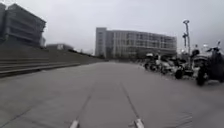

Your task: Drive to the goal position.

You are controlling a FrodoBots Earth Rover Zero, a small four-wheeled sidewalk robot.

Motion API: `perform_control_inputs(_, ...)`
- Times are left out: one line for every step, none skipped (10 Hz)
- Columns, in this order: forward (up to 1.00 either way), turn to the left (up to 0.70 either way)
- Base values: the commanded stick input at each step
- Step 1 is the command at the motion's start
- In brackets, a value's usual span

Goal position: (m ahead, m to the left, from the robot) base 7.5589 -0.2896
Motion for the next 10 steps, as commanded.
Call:
perform_control_inputs(1.00,0.00)
perform_control_inputs(1.00,0.00)
perform_control_inputs(1.00,0.00)
perform_control_inputs(1.00,0.00)
perform_control_inputs(1.00,0.00)
perform_control_inputs(1.00,0.00)
perform_control_inputs(1.00,0.00)
perform_control_inputs(1.00,0.00)
perform_control_inputs(1.00,0.00)
perform_control_inputs(1.00,0.00)
